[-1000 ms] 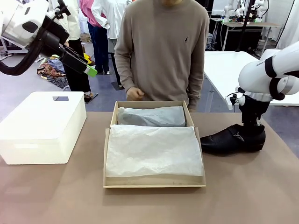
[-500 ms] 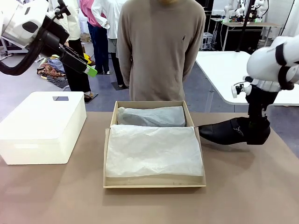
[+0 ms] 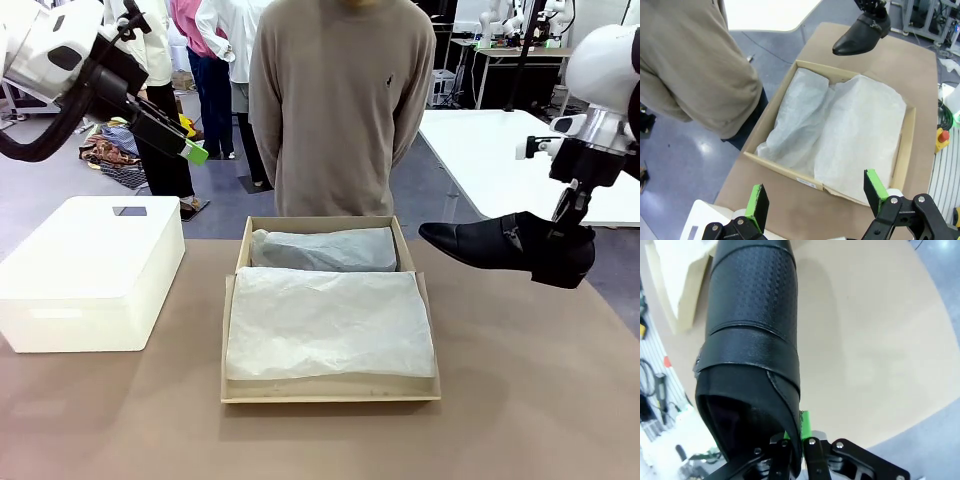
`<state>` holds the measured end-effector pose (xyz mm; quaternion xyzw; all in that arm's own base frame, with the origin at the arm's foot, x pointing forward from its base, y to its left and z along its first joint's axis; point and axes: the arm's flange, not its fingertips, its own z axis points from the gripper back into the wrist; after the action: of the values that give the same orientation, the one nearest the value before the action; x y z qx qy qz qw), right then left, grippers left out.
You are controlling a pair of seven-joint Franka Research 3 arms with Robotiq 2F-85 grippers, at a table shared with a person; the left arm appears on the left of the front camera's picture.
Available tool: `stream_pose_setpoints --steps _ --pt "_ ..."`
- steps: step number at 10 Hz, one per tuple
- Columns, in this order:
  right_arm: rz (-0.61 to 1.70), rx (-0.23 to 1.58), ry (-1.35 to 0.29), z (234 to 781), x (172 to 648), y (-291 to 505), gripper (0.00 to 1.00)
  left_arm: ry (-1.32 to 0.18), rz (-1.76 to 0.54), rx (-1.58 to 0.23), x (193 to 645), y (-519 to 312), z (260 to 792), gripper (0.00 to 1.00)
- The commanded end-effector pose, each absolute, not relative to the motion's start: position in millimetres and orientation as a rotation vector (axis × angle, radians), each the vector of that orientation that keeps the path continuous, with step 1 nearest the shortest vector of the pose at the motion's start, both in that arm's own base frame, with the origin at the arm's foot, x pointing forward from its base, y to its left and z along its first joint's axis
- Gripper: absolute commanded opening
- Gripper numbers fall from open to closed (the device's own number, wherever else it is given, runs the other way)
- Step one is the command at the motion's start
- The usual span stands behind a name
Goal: Pack the shoes into the box.
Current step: Place the other shoe of the Shoes into the Shoes Box.
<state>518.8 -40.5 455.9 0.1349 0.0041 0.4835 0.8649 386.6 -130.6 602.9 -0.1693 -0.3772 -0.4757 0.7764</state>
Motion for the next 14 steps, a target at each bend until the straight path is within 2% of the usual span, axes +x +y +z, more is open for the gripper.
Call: stream_pose_setpoints --steps 1,2,8,12,14 --pt "0.961 0.313 -0.012 467.5 516.4 -38.7 0.00 -0.830 -1.048 -0.383 387.0 -128.2 599.4 1.00" --pt "1.015 0.265 -0.027 467.2 512.8 -38.7 0.00 -0.830 -1.048 -0.383 387.0 -128.2 599.4 1.00" --pt "0.993 0.296 0.014 454.5 517.4 -40.6 0.00 -0.830 -1.048 -0.383 387.0 -128.2 599.4 1.00" --pt "0.616 0.315 -0.077 494.2 501.9 9.6 0.00 -0.830 -1.048 -0.383 387.0 -128.2 599.4 1.00" --pt "0.408 0.309 -0.070 509.3 494.1 37.1 0.00 -0.830 -1.048 -0.383 387.0 -128.2 599.4 1.00"
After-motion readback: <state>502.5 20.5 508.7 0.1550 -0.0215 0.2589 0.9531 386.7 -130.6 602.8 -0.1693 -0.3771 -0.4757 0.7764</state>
